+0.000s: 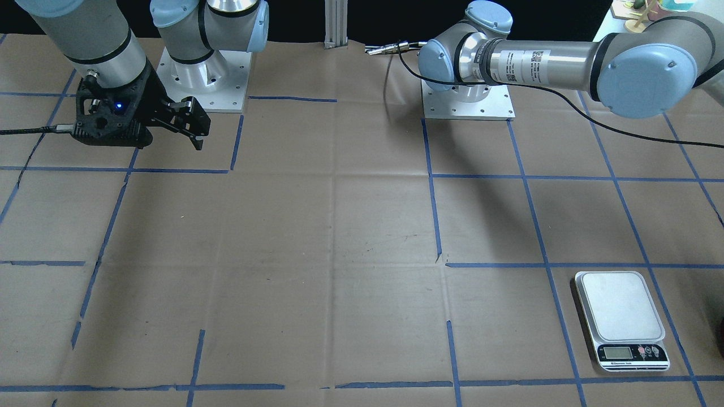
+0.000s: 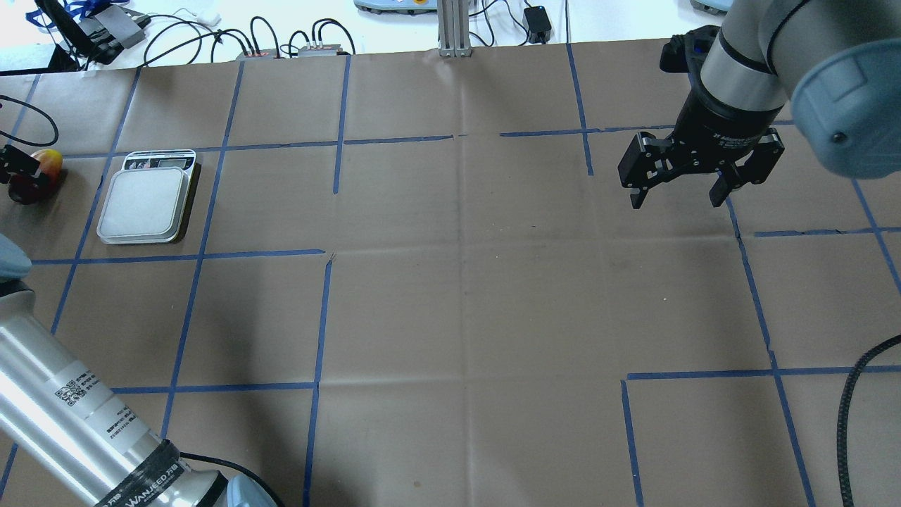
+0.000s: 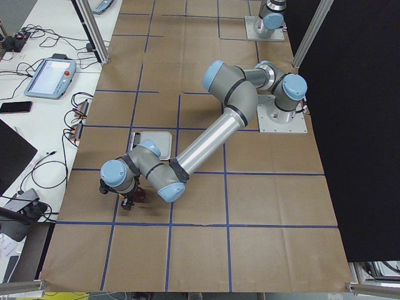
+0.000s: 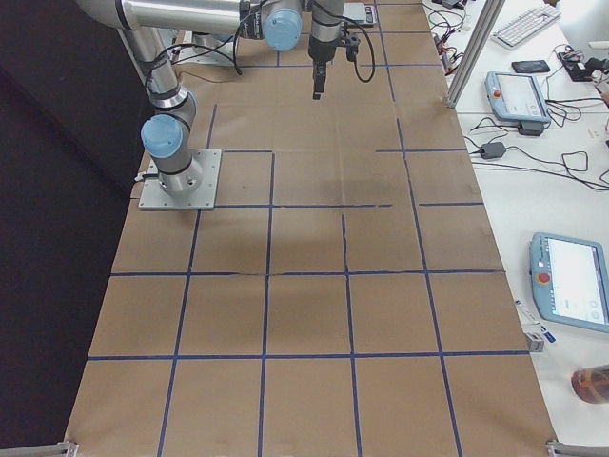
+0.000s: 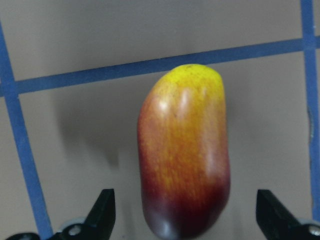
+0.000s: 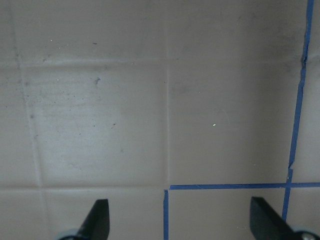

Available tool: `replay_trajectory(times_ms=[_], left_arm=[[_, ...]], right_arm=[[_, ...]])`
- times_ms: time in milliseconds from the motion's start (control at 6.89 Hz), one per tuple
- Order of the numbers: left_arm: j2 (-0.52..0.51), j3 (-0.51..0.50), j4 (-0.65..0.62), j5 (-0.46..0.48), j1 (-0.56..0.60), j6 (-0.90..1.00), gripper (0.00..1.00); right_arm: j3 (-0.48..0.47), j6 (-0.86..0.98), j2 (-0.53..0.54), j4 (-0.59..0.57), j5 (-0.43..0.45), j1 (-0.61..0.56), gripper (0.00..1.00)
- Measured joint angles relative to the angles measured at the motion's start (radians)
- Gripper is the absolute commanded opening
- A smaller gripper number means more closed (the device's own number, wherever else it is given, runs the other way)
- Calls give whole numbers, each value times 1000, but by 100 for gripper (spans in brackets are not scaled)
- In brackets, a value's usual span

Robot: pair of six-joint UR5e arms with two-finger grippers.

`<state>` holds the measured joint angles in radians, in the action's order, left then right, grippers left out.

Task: Weigh mango
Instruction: 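Carry the held mango with the left gripper over the silver scale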

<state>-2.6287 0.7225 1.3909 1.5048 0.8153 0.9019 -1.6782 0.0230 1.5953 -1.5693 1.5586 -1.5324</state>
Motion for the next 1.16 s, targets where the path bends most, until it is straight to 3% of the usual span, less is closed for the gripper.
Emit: replay_trajectory(times_ms=[290,726,1161], left_arm=[[-16,0,-16,-2,5,-1,56],[-2,0,-10,3,5,-3,54],[141,41,132,6,11,-29,49]], right_arm=[[0,0,0,0,0,0,100],[0,0,0,0,0,0,100],[0,0,0,0,0,0,100]])
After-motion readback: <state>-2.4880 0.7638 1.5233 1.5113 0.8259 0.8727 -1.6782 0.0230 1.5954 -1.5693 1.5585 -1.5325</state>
